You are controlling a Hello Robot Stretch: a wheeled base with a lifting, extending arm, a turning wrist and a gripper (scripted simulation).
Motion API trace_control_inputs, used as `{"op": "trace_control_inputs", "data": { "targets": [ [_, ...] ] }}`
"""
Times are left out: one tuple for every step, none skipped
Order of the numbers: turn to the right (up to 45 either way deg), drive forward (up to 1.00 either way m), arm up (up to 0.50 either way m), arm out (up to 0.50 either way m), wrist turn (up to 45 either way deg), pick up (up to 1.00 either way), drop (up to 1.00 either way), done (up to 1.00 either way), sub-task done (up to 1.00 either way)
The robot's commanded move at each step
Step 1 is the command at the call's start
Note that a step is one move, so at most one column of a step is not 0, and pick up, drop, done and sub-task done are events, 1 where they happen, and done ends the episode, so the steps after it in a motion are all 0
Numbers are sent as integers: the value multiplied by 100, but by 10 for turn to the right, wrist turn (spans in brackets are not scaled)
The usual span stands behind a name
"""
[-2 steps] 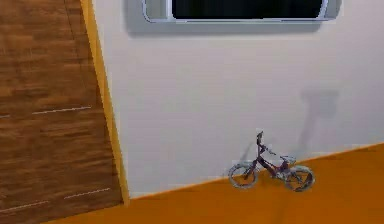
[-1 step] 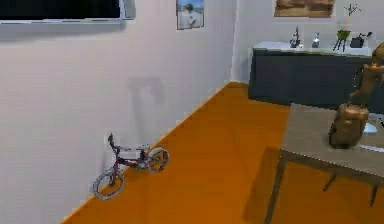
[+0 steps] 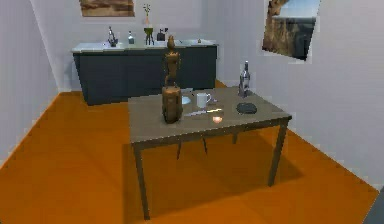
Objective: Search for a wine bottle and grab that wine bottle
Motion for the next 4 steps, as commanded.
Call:
{"op": "trace_control_inputs", "data": {
  "targets": [
    [240, 0, 0, 0, 0, 0, 0, 0, 0],
    [0, 80, 0, 0, 0, 0, 0, 0, 0],
    [-450, 0, 0, 0, 0, 0, 0, 0, 0],
    [-450, 0, 0, 0, 0, 0, 0, 0, 0]
  ]
}}
